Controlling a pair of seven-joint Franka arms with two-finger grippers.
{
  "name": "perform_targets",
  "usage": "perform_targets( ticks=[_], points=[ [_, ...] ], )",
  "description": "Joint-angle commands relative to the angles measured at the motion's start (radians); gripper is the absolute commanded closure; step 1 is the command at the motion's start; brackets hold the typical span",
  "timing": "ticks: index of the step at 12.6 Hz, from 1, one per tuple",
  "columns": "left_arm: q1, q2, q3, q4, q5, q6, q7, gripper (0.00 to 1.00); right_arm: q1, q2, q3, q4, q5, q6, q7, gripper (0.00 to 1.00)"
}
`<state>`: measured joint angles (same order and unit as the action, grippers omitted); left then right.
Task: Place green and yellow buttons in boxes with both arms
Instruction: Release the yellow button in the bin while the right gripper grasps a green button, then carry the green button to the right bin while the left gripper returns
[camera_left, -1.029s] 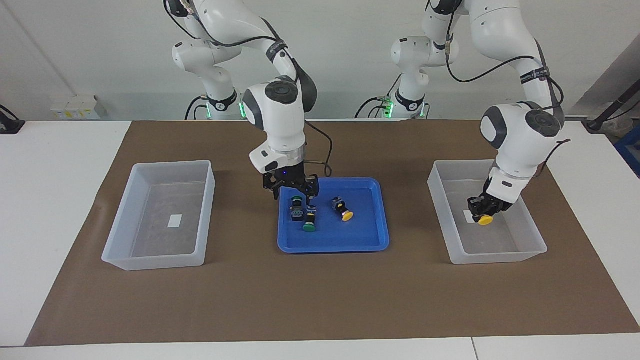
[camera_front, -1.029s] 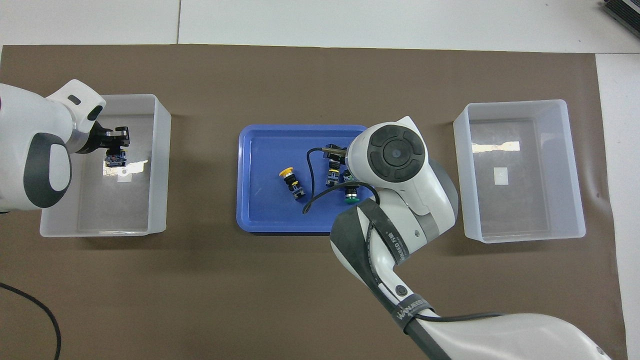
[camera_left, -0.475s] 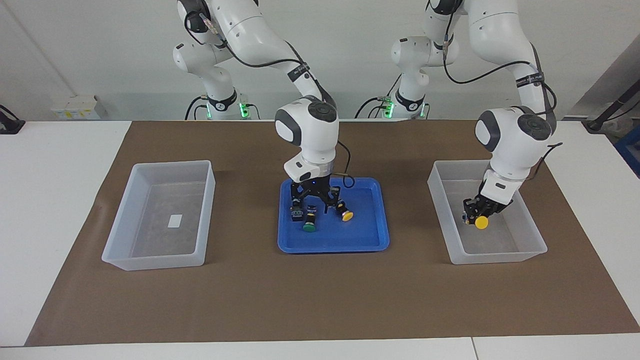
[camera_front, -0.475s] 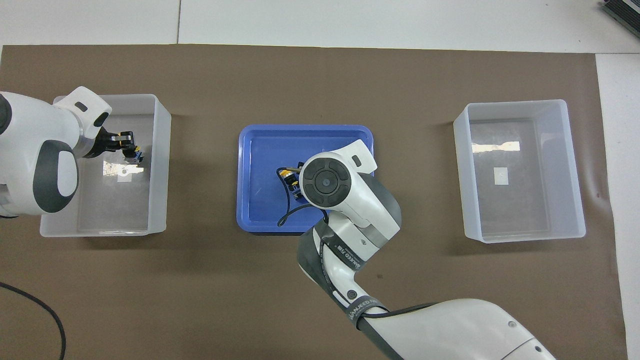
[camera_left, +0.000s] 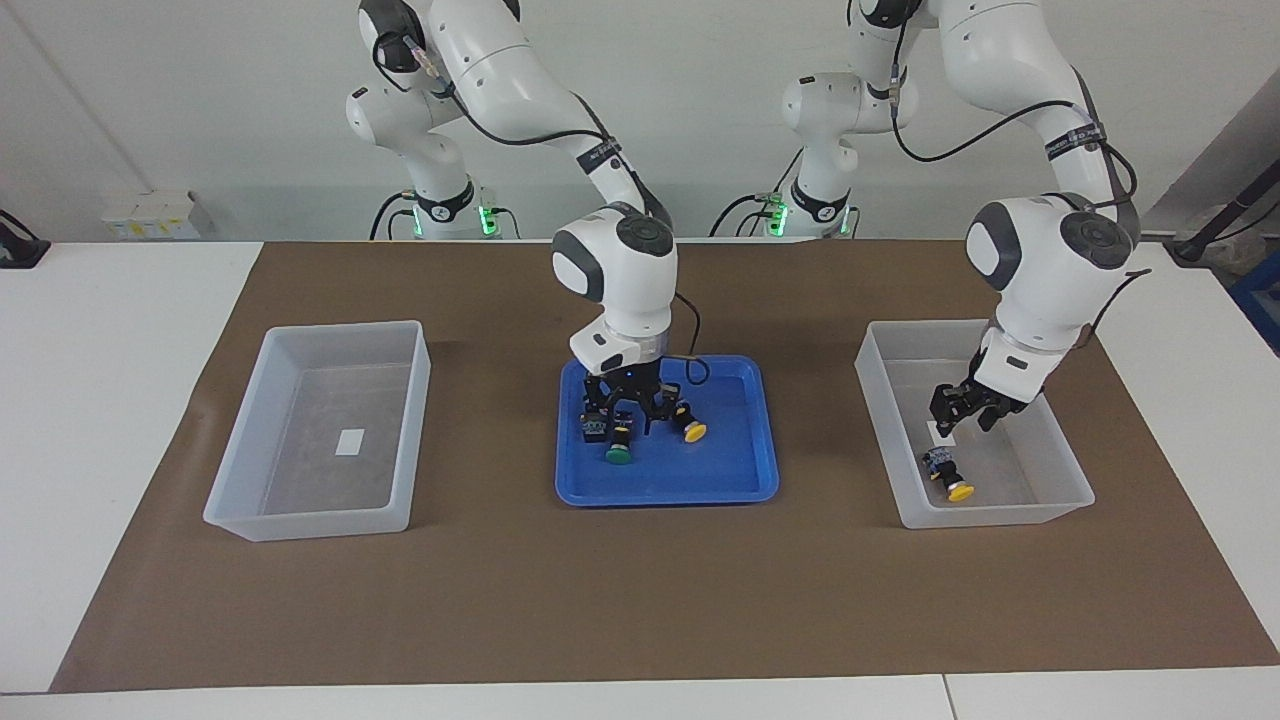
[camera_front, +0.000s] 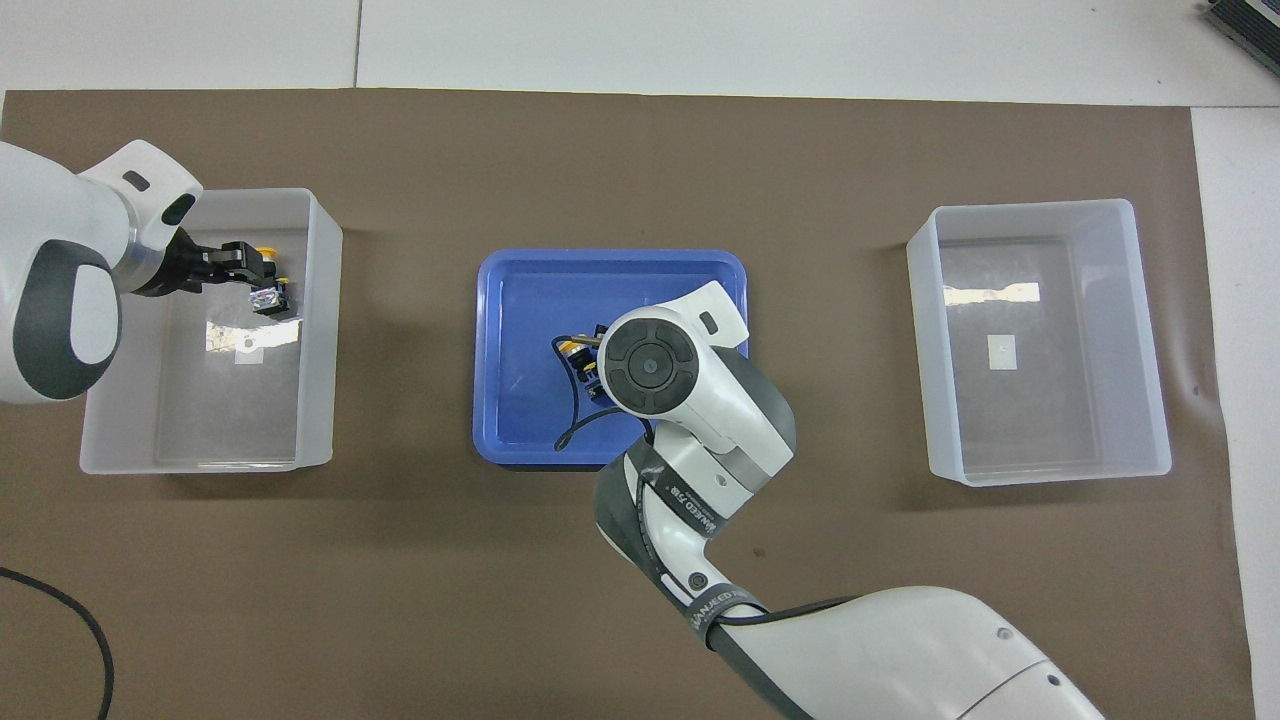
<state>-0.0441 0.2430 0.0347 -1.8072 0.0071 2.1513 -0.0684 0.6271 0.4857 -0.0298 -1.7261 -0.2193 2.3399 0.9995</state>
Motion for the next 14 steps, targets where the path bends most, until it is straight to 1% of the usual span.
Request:
perform_targets(
  ticks=[1, 2, 3, 5, 7, 8, 10, 11, 13, 14],
  points=[
    [-0.005, -0.001, 0.002, 0.067, -0.016, -0.091, 0.012, 0.36, 0.003, 0.010, 0.001, -0.009, -0.026, 0.027, 0.024, 0.62],
    [-0.005, 0.002, -0.001, 0.086, -0.025, -0.105, 0.001, 0.37, 0.003, 0.010, 0.001, -0.015, -0.037, 0.027, 0.024, 0.87],
    [-0.007, 0.002, -0.004, 0.095, -0.054, -0.105, -0.029, 0.37, 0.006, 0.008, 0.001, -0.015, -0.046, 0.024, 0.024, 1.00],
    [-0.043, 0.004, -0.007, 0.100, -0.064, -0.106, -0.094, 0.38, 0.006, 0.001, 0.001, -0.006, -0.046, 0.018, 0.030, 1.00],
    [-0.078, 0.003, -0.007, 0.100, -0.064, -0.108, -0.184, 0.38, -0.010, -0.048, 0.001, -0.007, -0.039, 0.001, 0.028, 1.00],
    [-0.097, 0.002, -0.007, 0.100, -0.064, -0.108, -0.229, 0.38, -0.036, -0.077, -0.001, -0.007, -0.032, -0.019, 0.021, 1.00],
    [-0.140, 0.002, -0.007, 0.098, -0.064, -0.106, -0.335, 0.38, -0.067, -0.165, -0.001, -0.015, -0.031, -0.123, -0.024, 1.00],
    [-0.161, 0.002, -0.007, 0.097, -0.064, -0.106, -0.388, 0.38, -0.099, -0.209, -0.001, -0.029, -0.031, -0.173, -0.071, 1.00],
    [-0.210, 0.001, -0.007, 0.088, -0.064, -0.093, -0.494, 0.38, -0.151, -0.295, -0.001, -0.073, -0.029, -0.237, -0.181, 1.00],
    [-0.235, -0.001, -0.007, 0.083, -0.064, -0.087, -0.555, 0.38, -0.193, -0.338, -0.001, -0.113, -0.029, -0.257, -0.229, 1.00]
  ],
)
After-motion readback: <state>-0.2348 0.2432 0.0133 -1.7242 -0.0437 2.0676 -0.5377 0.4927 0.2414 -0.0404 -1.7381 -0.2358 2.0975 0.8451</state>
